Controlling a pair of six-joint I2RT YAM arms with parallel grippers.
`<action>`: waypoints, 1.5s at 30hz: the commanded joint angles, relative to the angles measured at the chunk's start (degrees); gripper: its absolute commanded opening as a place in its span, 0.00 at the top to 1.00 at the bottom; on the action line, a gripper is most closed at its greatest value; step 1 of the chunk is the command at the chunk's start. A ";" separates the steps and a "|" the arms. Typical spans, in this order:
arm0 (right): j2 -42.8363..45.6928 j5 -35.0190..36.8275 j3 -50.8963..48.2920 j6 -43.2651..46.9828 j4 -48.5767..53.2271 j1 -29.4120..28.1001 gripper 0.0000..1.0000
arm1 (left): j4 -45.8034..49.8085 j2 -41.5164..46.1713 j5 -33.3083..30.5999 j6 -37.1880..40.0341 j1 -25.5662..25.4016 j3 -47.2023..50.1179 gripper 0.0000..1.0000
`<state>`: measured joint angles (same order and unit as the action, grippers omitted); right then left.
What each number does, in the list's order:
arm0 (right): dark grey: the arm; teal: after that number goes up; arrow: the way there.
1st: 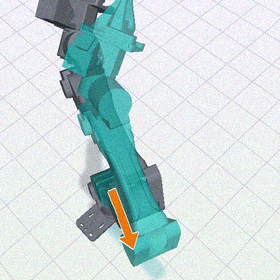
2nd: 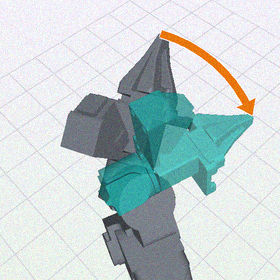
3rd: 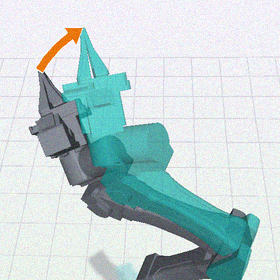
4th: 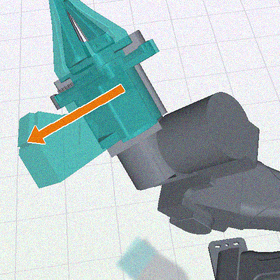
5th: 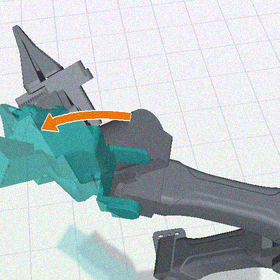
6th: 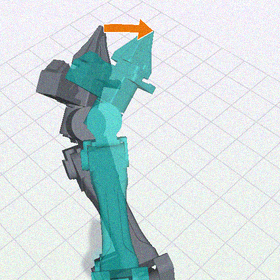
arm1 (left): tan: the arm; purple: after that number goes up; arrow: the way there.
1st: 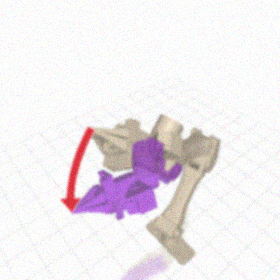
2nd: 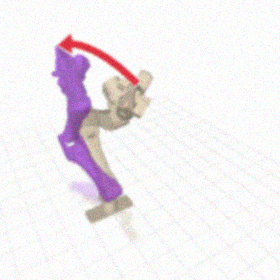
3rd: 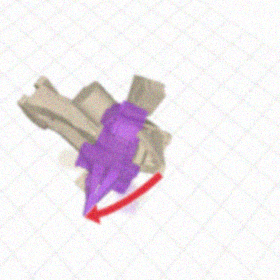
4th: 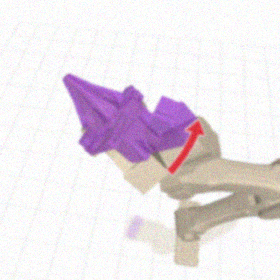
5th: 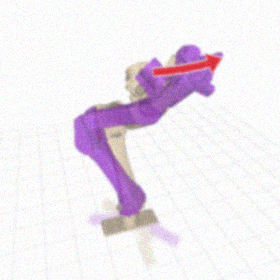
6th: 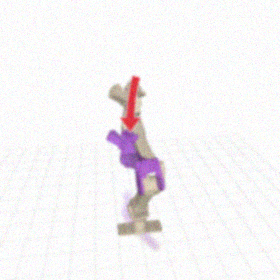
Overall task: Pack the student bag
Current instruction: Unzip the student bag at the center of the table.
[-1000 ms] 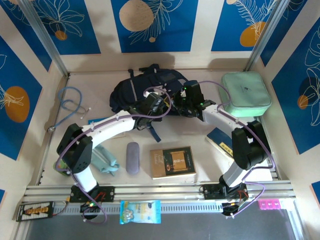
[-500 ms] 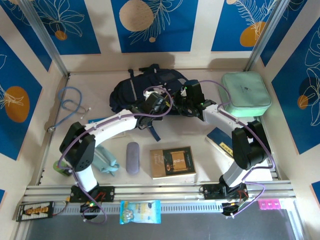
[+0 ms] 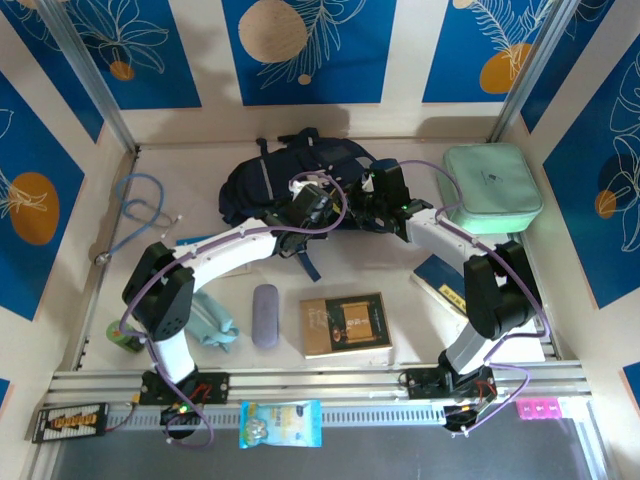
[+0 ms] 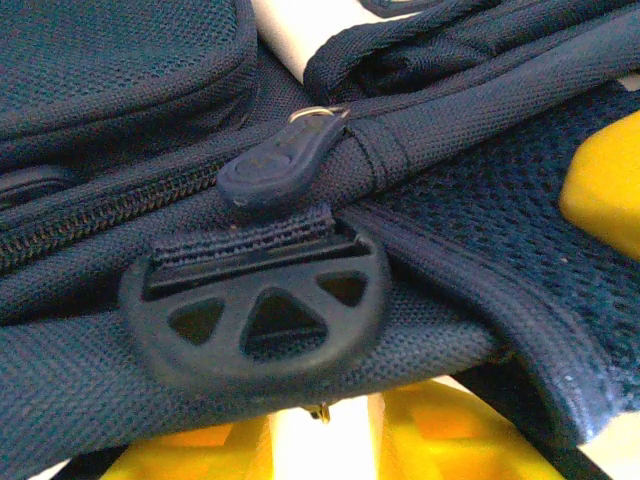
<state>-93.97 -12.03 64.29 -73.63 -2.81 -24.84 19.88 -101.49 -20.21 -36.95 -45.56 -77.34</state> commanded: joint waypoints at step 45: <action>4.06 -2.94 2.63 7.27 6.29 6.03 0.99 | -16.76 18.81 18.45 13.81 5.66 24.87 0.84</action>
<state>-92.09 -12.58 64.27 -66.89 7.03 -19.44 7.60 -83.05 -5.52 -25.08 -40.14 -52.84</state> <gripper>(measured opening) 0.067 0.155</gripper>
